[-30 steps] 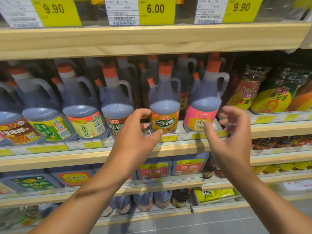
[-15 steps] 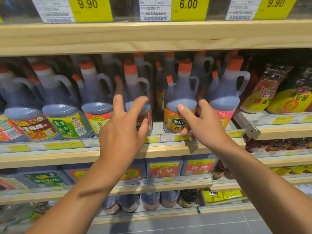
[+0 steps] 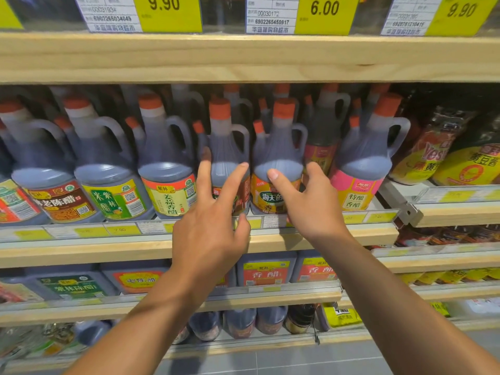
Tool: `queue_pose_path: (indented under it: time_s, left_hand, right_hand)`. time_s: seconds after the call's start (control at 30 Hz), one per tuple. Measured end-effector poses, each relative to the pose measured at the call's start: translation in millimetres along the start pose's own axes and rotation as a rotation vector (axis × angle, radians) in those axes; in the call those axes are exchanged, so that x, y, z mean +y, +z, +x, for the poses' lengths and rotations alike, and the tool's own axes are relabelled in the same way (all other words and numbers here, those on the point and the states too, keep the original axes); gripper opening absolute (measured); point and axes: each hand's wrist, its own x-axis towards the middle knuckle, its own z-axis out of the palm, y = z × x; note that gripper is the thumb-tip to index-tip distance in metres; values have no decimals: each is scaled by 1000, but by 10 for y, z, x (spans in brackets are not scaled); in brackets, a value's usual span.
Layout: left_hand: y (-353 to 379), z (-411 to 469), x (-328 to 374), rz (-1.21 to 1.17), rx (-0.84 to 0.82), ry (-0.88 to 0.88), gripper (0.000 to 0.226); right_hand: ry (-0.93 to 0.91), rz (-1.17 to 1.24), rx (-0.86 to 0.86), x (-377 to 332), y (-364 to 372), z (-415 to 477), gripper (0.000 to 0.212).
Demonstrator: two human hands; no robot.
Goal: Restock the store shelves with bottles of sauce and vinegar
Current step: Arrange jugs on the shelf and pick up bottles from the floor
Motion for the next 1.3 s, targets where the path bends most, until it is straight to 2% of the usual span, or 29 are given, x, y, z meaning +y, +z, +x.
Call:
queue_pose_path:
  time_s: [0.07,0.13,0.2,0.3,0.37,0.4,0.47,0.53,0.6,0.73,1.1,1.3]
  left_hand:
    - [8,-14,7,-4,1,6,90]
    - [7,-23,1,1,1,6,92]
    - [9,-39,-8,8,5,-3,92]
    - [17,-65,-17,19,7,-7,91]
    - [12,-77,-20,19,6,-10,90]
    - [10,-82,-17,16,6,-13,90]
    - [9,-89,-3,14,9,-17,89]
    - [10,-91,9,17,9,-22,90]
    - [11,-90,17,17,8,-25,90]
    - [12,-86,9,11,7,-25,89]
    - [7,-86,26,-51,20,-43,87]
    - [-9,-80,11,-57,24,-47,85]
  right_hand:
    - [11,56,-56,33,-27,-35,37]
    - [17,83,-52,106,-92,-113,44]
    - [-50,91,99,188,-247,-185,60]
    - [-238,127,421,275,-667,-117,51]
    - [-222,143,554,342,-930,67,55]
    - [-180,139,554,355,-1021,165,61]
    - [-96,102,419,368,-1103,318,71]
    - [-57,71,247,412,-1097,398,72]
    - [-70,57,175,484,-1085,435,67]
    - [-92,60,148,574,-1109,472,54]
    - [-72,-29,151,461,-888,422,75]
    - [-89,-61,176,365,-619,398,67]
